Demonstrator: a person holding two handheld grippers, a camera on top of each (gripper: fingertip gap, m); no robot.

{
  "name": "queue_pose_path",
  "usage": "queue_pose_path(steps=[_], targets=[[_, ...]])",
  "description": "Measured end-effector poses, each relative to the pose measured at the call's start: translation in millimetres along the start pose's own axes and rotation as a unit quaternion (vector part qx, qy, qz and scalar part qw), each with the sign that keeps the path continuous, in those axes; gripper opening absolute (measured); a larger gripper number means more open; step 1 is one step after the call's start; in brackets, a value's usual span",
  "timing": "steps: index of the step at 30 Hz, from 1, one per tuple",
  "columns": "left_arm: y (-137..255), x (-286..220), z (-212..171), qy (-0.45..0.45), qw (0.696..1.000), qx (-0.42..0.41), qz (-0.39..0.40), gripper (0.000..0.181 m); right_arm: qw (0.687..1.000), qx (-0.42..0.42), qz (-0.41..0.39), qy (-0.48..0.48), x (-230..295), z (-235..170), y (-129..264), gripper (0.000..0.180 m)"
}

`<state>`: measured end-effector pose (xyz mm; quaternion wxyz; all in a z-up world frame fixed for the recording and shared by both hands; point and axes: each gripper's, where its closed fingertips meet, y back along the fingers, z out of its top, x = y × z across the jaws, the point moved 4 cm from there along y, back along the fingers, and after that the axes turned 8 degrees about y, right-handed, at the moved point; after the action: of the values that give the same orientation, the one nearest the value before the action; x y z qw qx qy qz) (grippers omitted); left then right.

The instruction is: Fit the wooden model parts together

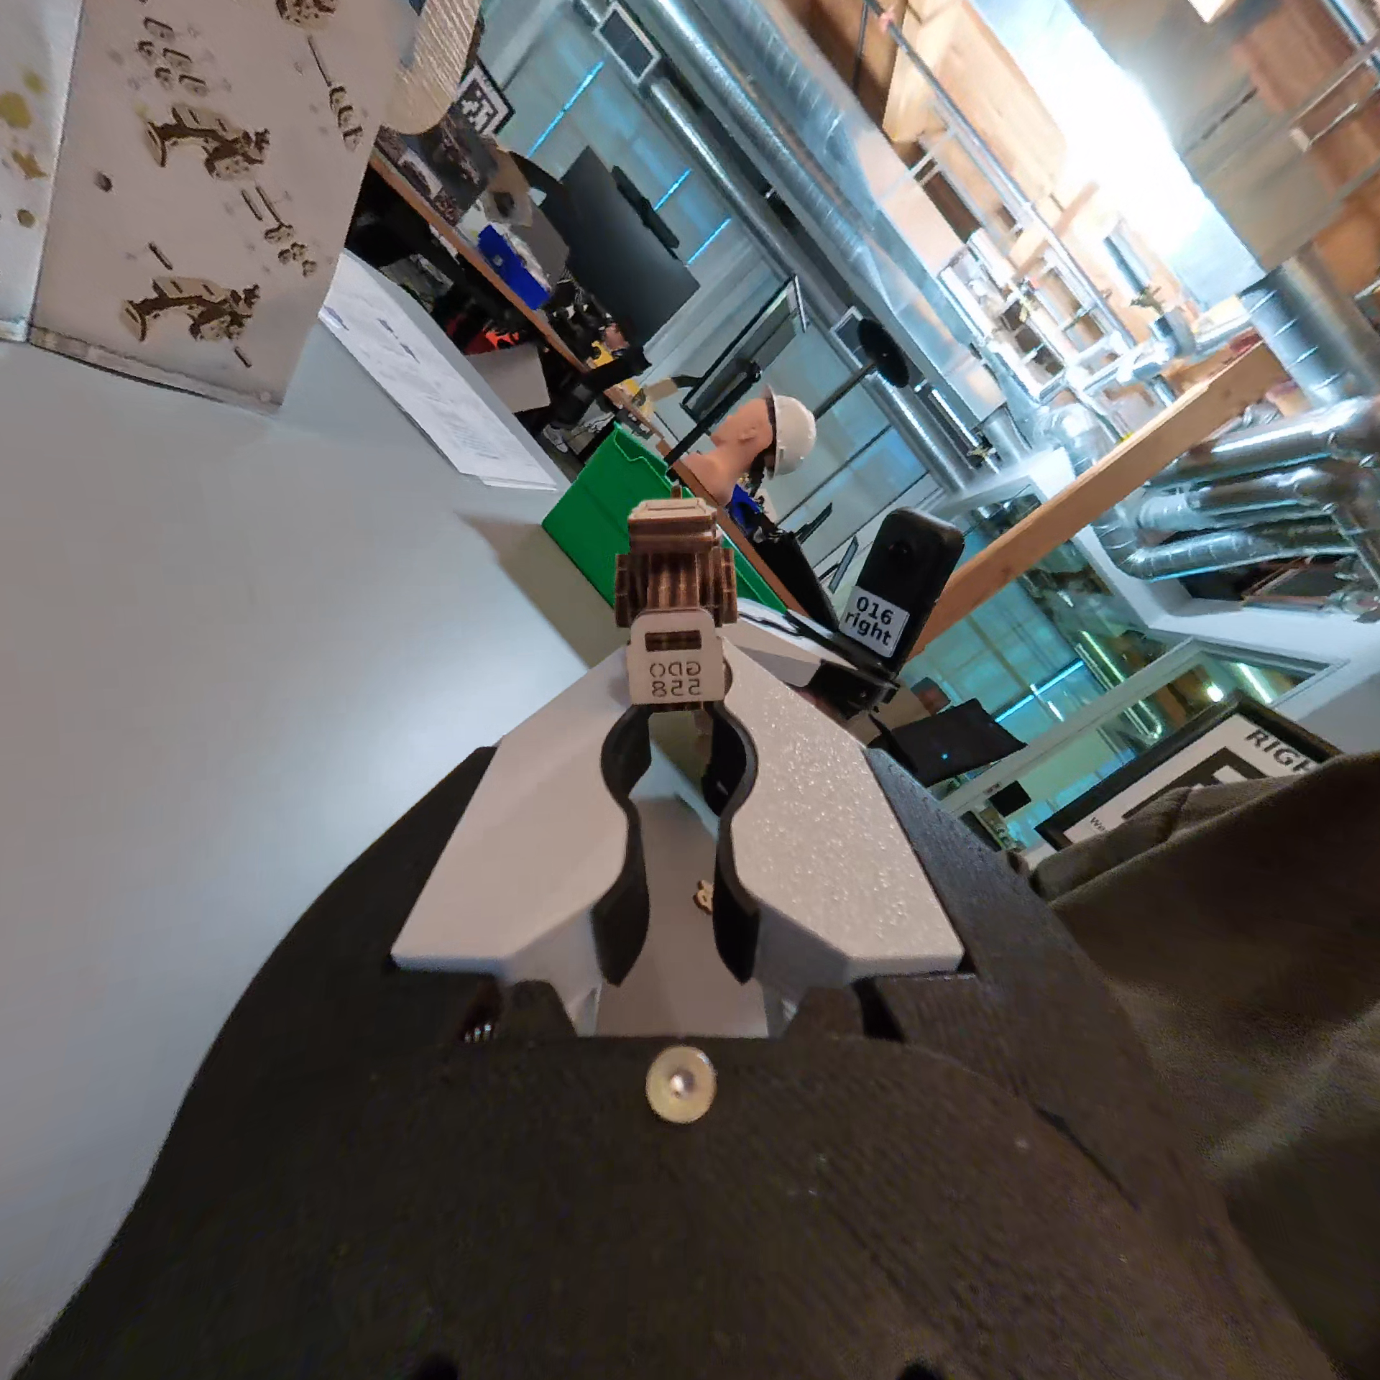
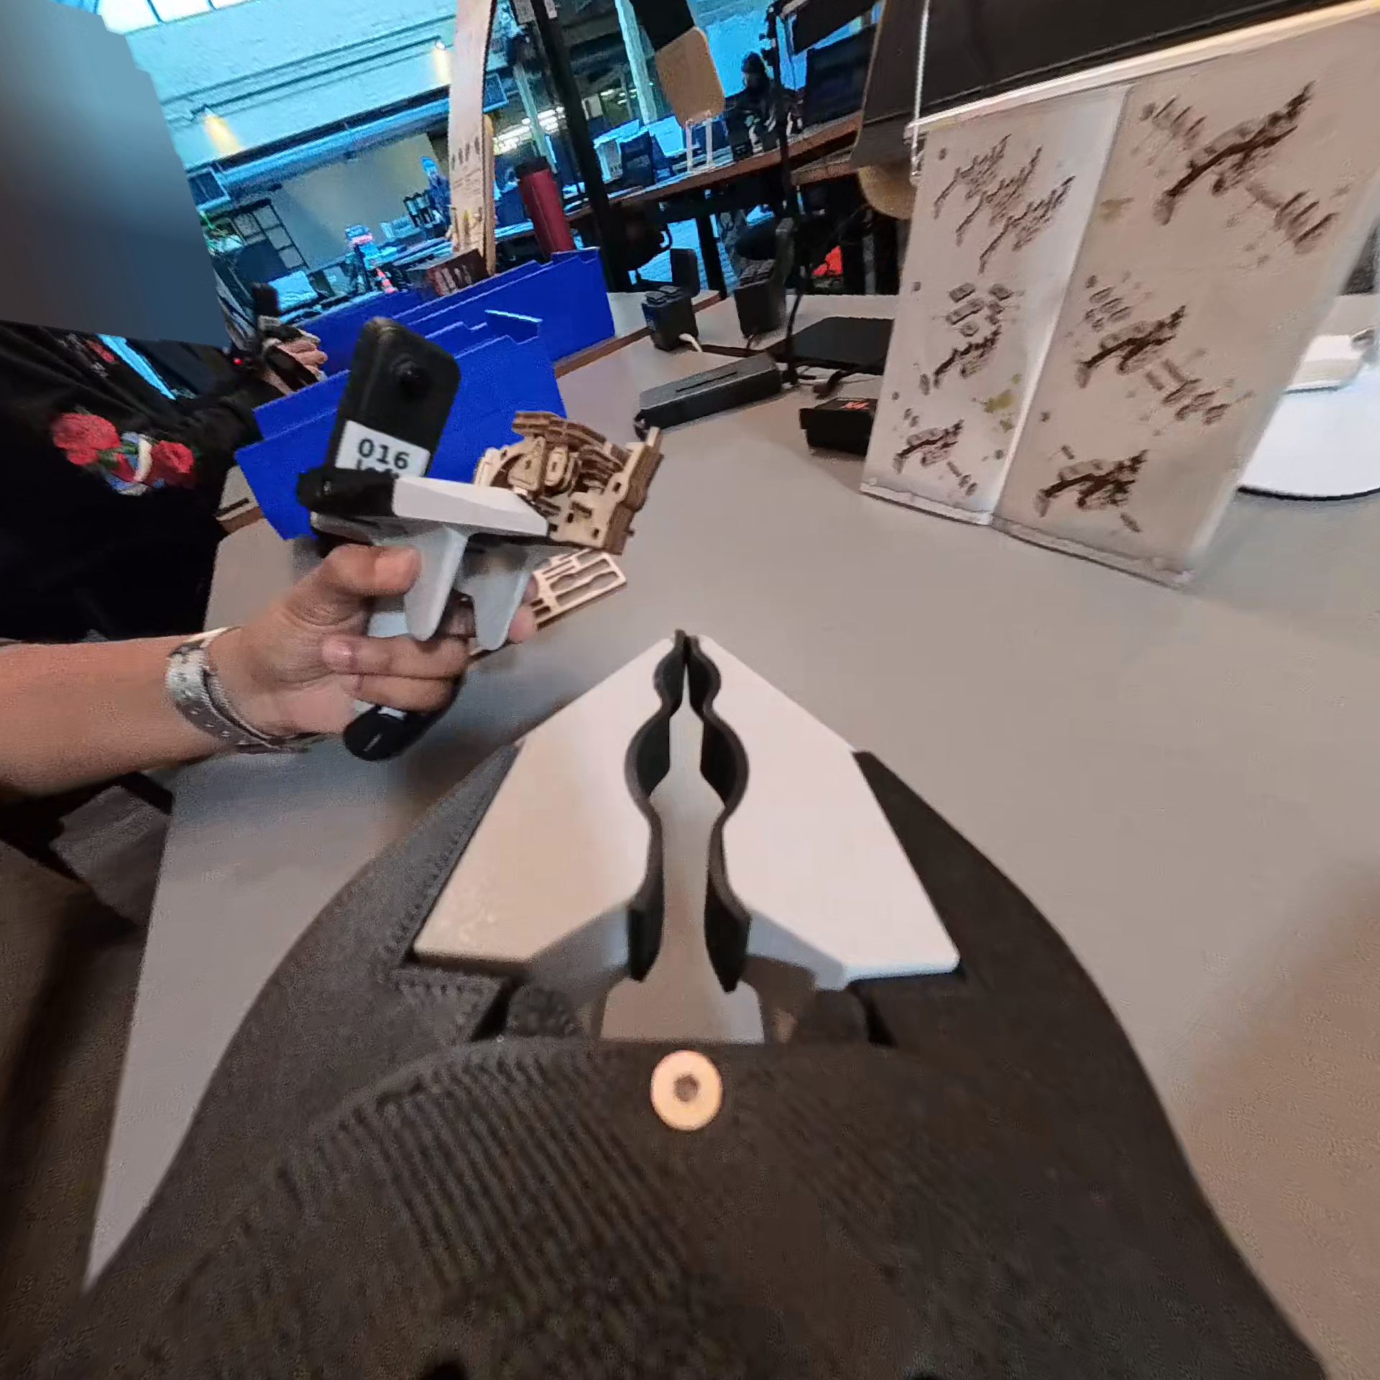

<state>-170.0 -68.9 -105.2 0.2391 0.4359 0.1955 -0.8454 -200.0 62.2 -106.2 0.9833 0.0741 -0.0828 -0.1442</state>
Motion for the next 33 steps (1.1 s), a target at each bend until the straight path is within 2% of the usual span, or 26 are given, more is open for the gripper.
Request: queue_pose_path(steps=[7,15,21,24,28,33], targets=[[12,-8,-4,0.037,0.999,-0.015,-0.014,0.005,0.999,-0.023,-0.003,-0.025,7,5,9,0.0],[-2,-5,-9,0.033,0.999,0.014,-0.021,0.005,0.998,-0.024,0.007,-0.059,-4,1,3,0.0],[-19,-4,-11,-0.032,0.997,0.063,-0.013,0.005,0.999,-0.028,0.02,-0.038,1,10,-6,0.0],[-23,-3,-17,-0.015,0.997,0.075,-0.021,0.005,1.0,-0.01,0.018,-0.023,7,3,-10,0.0],[-23,-3,-19,0.016,0.998,0.064,-0.024,0.005,0.999,0.019,-0.018,0.045,6,-2,-7,0.0],[-16,-1,-3,-0.038,0.999,0.013,0.012,0.005,0.995,0.067,-0.049,0.051,-3,-4,1,0.0]])
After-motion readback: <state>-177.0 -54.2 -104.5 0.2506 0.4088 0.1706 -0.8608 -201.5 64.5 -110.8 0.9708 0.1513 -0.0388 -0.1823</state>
